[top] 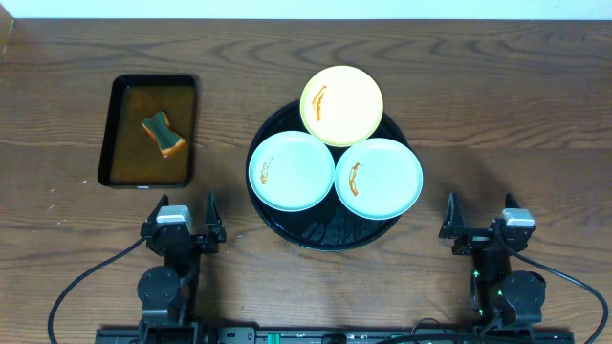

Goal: Clean dirty plates on tray and stack at the side

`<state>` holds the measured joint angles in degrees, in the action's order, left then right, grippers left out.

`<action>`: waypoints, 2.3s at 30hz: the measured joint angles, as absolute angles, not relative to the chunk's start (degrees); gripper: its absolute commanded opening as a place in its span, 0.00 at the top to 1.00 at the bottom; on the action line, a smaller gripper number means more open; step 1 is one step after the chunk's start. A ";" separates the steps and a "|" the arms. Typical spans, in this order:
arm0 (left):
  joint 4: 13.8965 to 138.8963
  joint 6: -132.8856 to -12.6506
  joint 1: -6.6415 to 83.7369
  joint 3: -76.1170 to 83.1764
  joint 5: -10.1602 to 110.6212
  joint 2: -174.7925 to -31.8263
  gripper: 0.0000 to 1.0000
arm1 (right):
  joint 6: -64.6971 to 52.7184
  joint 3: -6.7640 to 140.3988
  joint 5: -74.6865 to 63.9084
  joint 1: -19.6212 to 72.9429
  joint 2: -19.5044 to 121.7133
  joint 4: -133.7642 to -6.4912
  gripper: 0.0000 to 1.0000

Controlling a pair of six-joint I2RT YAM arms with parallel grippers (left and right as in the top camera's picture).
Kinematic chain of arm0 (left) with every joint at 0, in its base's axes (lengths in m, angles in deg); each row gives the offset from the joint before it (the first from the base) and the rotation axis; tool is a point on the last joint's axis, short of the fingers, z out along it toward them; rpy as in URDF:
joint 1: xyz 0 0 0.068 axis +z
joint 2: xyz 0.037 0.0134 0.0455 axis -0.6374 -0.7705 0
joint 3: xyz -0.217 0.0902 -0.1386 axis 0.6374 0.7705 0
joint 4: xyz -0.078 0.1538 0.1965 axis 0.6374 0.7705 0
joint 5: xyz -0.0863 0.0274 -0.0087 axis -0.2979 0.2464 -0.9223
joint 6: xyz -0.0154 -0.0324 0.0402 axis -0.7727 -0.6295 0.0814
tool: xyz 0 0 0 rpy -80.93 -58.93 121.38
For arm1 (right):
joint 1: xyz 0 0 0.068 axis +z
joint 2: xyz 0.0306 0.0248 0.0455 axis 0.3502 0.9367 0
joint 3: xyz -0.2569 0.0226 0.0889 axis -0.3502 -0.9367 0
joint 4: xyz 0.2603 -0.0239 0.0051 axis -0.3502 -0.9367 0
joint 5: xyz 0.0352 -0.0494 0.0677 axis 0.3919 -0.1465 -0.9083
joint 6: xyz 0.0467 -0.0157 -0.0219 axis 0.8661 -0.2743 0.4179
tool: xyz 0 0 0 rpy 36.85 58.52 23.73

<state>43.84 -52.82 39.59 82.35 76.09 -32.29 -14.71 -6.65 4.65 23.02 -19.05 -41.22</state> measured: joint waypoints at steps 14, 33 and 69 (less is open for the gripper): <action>43.84 -52.82 39.59 82.35 76.09 -32.29 0.18 | -14.71 -6.65 4.65 23.02 -18.91 -41.22 0.01; 43.84 -52.82 39.59 82.35 76.09 -32.29 0.18 | -14.71 -6.65 4.65 23.02 -18.91 -41.22 0.01; 24.15 -78.86 39.61 83.05 47.08 -32.35 0.17 | -14.71 -6.65 4.68 23.02 -18.91 -41.18 0.01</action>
